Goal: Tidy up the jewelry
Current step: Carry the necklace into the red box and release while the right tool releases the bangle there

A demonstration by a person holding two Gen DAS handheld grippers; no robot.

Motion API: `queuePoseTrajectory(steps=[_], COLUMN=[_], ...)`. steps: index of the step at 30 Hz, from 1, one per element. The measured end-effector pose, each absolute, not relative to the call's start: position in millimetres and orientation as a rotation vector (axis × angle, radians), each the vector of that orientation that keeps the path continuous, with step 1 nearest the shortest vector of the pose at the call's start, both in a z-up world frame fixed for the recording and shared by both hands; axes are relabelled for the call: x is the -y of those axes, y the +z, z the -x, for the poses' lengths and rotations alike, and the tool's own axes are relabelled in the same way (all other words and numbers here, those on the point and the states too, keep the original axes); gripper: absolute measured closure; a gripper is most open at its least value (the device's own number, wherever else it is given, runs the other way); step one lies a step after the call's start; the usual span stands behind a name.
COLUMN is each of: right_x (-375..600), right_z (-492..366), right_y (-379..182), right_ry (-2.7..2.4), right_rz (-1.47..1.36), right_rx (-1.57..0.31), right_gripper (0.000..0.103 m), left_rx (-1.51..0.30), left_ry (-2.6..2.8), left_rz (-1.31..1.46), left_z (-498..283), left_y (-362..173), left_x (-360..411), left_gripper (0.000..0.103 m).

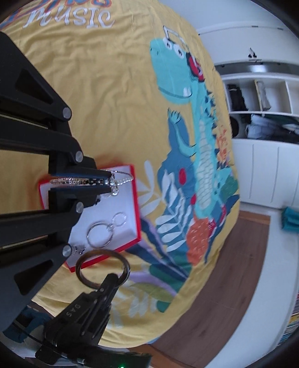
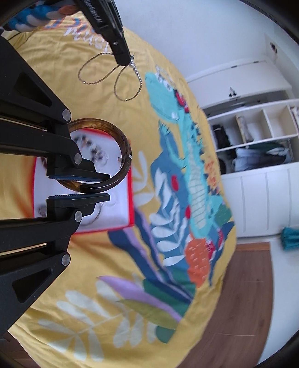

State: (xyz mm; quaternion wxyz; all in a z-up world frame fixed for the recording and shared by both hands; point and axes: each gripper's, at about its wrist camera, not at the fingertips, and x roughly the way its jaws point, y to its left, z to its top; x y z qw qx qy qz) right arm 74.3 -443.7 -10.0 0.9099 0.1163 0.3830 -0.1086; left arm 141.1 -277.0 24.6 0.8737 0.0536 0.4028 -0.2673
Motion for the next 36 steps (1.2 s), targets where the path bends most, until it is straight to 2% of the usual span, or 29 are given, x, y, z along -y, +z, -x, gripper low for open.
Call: queuePoseTrajectory(steps=[13, 36], right_x=[472, 474], right_z=[-102, -113], right_y=[-94, -129], right_ry=[-0.193, -0.172], right_rz=[-0.248, -0.220], right_rx=[-0.924, -0.999], right_gripper=[0.094, 0.094], left_rx=[-1.025, -1.138], left_ry=[-0.604, -0.616], left_rz=[-0.188, -0.214], left_z=[-146, -144], left_y=[-74, -124], left_x=[337, 345], left_gripper=[0.098, 0.098])
